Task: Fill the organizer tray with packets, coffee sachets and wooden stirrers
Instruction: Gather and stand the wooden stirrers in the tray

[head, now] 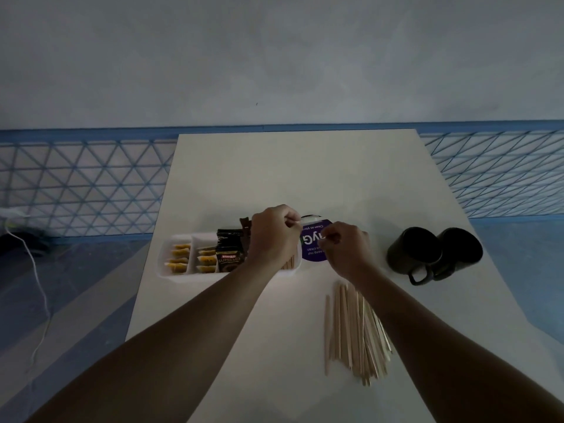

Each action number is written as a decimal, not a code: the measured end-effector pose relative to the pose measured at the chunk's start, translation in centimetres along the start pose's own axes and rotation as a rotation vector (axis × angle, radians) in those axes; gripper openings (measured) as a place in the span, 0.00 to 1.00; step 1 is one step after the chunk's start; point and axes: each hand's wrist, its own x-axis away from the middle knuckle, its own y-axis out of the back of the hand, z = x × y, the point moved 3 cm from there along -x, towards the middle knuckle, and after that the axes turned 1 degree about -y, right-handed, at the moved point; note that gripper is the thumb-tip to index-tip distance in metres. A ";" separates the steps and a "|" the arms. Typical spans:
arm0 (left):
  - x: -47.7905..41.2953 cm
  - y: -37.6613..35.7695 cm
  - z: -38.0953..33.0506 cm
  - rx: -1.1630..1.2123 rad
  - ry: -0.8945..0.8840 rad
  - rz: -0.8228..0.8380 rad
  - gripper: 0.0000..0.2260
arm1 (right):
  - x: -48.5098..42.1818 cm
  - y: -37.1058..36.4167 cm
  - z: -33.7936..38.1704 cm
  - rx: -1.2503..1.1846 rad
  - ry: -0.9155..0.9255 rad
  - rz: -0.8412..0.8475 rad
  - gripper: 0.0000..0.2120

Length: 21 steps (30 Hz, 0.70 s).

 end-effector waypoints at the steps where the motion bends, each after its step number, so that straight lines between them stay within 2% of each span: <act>1: 0.2 -0.3 -0.1 0.014 0.000 0.020 0.05 | 0.0 0.2 -0.5 -0.006 -0.010 0.004 0.10; 7: 4.5 -4.2 -0.9 0.094 -0.012 0.171 0.04 | 3.2 2.6 -4.7 0.034 -0.089 0.005 0.10; 13: 8.6 -8.3 0.0 -0.048 0.152 0.371 0.13 | 6.5 3.6 -9.2 0.126 -0.214 0.058 0.09; 16: 10.3 -9.7 0.4 -0.114 0.226 0.475 0.13 | 7.8 3.4 -11.0 0.150 -0.300 0.082 0.16; 19: 11.8 -11.3 0.5 -0.186 0.310 0.577 0.27 | 8.8 3.1 -11.9 0.167 -0.342 0.118 0.20; 21: 12.6 -12.2 0.4 -0.220 0.348 0.587 0.36 | 9.3 2.8 -12.2 0.154 -0.361 0.135 0.21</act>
